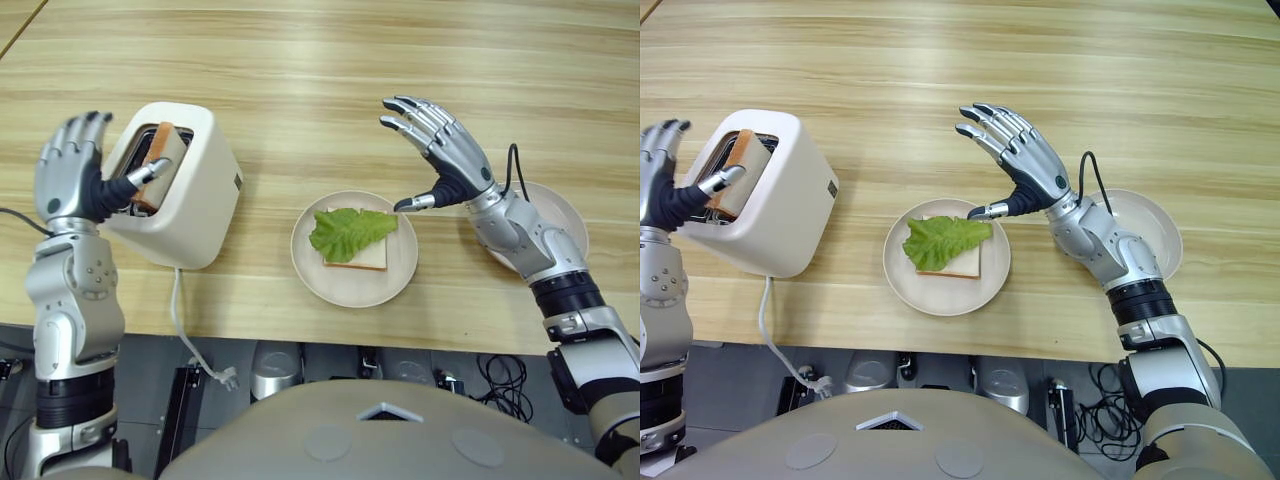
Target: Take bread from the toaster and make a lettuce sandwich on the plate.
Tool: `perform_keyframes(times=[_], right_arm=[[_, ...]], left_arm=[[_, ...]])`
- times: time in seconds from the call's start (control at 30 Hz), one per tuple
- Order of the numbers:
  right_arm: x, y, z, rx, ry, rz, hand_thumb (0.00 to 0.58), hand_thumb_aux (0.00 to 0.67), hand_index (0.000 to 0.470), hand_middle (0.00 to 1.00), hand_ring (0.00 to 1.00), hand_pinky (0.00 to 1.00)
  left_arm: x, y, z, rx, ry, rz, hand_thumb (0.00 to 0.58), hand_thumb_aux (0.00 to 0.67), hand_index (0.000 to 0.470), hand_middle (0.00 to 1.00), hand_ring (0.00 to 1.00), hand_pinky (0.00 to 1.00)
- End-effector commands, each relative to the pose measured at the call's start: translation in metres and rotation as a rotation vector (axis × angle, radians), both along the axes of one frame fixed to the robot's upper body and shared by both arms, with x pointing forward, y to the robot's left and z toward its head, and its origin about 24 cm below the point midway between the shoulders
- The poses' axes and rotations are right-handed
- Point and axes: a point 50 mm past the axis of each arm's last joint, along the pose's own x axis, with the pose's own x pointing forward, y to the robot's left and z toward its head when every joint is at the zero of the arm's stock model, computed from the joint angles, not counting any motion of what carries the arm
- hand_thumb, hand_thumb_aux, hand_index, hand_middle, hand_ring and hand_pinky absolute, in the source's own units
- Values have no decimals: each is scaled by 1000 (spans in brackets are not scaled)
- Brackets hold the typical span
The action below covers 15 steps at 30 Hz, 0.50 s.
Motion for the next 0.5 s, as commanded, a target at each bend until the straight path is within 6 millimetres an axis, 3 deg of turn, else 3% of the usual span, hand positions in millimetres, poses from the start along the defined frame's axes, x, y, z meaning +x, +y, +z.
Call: perform_keyframes(times=[0.03,0.2,0.23,0.27,0.3,0.33,0.43,0.47,0.5], right_arm=[[-2,1,1,-11,-19,-5,0,0,0,0,0,0],[-2,0,1,-9,-21,-11,0,0,0,0,0,0],[-2,0,-1,-17,-16,-12,0,0,0,0,0,0],[-2,0,-2,-28,-14,-14,0,0,0,0,0,0],[-2,0,-3,-33,-13,-15,0,0,0,0,0,0],[-2,0,-3,-34,-10,-16,0,0,0,0,0,0],[-2,0,-5,-39,-3,-18,0,0,0,0,0,0],[-2,0,-7,-43,1,-19,0,0,0,0,0,0],[-2,0,-8,-45,4,-21,0,0,0,0,0,0]], left_arm=[[4,0,-8,6,76,-17,0,0,0,0,0,0],[5,5,-11,26,100,2,27,16,11,0,0,0],[5,6,-11,29,102,8,466,373,256,0,0,0],[4,8,-12,35,108,14,466,373,256,0,0,0],[4,9,-12,37,109,19,532,478,328,0,0,0],[4,11,-12,41,106,26,562,552,379,0,0,0],[5,15,-7,46,74,47,559,541,372,0,0,0],[5,16,-5,52,59,54,572,591,406,0,0,0],[6,17,-2,54,42,58,572,591,406,0,0,0]])
